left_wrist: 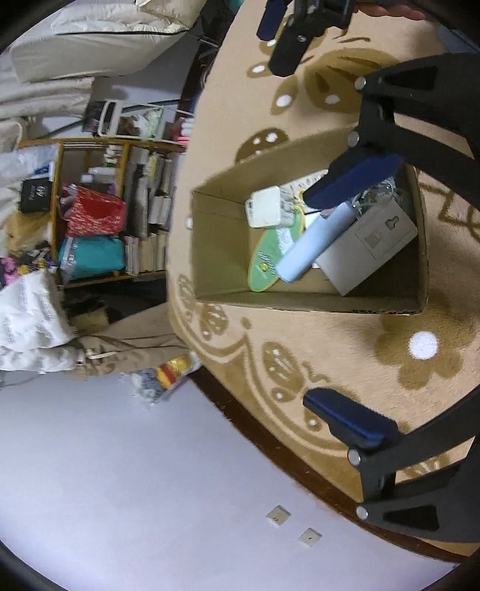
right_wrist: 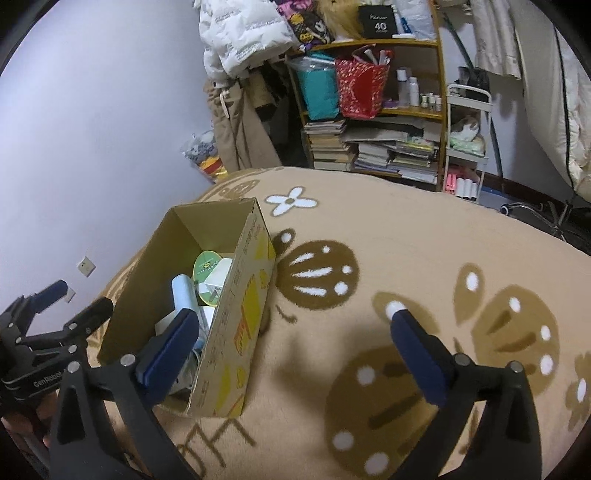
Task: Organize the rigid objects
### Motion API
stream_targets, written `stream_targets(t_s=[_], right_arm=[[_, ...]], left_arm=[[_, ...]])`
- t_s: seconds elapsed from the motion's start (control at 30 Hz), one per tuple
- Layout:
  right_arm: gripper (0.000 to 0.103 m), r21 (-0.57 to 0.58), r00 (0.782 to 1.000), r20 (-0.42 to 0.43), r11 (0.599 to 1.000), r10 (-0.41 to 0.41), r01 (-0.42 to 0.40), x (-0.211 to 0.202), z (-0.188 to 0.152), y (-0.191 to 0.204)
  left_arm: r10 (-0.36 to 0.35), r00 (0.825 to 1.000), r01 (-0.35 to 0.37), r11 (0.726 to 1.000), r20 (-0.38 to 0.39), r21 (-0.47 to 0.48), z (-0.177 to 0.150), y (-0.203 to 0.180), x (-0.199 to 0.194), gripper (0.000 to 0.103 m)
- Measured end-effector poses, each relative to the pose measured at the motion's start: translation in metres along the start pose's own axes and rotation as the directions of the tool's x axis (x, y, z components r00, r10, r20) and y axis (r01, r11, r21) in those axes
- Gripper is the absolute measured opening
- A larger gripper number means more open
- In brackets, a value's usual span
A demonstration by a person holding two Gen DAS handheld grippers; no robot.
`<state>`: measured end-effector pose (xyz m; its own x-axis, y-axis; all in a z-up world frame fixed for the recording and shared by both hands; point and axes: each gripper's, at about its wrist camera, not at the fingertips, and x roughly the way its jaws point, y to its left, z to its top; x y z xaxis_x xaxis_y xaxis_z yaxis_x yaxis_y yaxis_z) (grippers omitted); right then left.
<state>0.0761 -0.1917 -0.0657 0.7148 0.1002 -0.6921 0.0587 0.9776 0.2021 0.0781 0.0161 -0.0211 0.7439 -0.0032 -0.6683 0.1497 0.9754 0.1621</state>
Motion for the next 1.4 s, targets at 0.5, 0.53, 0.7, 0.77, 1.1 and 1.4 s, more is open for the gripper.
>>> stream_targets(t_s=[0.5,0.53,0.7,0.77,1.1,1.4], right_arm=[[0.103,0.017,0.991,0.132,1.0,-0.014,0.012,-0.069,-0.025,-0.014],[0.103,0.017,0.989,0.146,1.0,-0.014,0.012,-0.074,-0.028,-0.015],[0.103,0.014,0.981,0.194,1.0,-0.005,0.002,-0.092,-0.034,-0.015],[0.103,0.017,0.978,0.211,1.0,-0.003,-0.001,-0.097,-0.037,-0.015],[0.103,0.01,0.963,0.27,1.0,-0.008,0.005,-0.113,-0.059,-0.024],[0.103,0.02,0.962,0.272,1.0,-0.013,0.008,-0.115,-0.069,-0.026]], left_arm=[[0.026,0.994,-0.028,0.999,0.104,0.022,-0.01,-0.018,-0.075,0.102],[0.034,0.993,-0.037,0.999,0.117,0.026,-0.012,-0.019,-0.081,0.102],[0.027,0.989,-0.029,1.0,0.147,0.008,-0.019,-0.021,-0.102,0.102],[0.032,0.986,-0.032,0.999,0.163,-0.003,-0.022,-0.023,-0.108,0.102],[0.061,0.975,-0.056,0.998,0.214,-0.028,-0.045,-0.031,-0.125,0.102],[0.075,0.968,-0.074,0.997,0.24,-0.015,-0.048,-0.033,-0.136,0.102]])
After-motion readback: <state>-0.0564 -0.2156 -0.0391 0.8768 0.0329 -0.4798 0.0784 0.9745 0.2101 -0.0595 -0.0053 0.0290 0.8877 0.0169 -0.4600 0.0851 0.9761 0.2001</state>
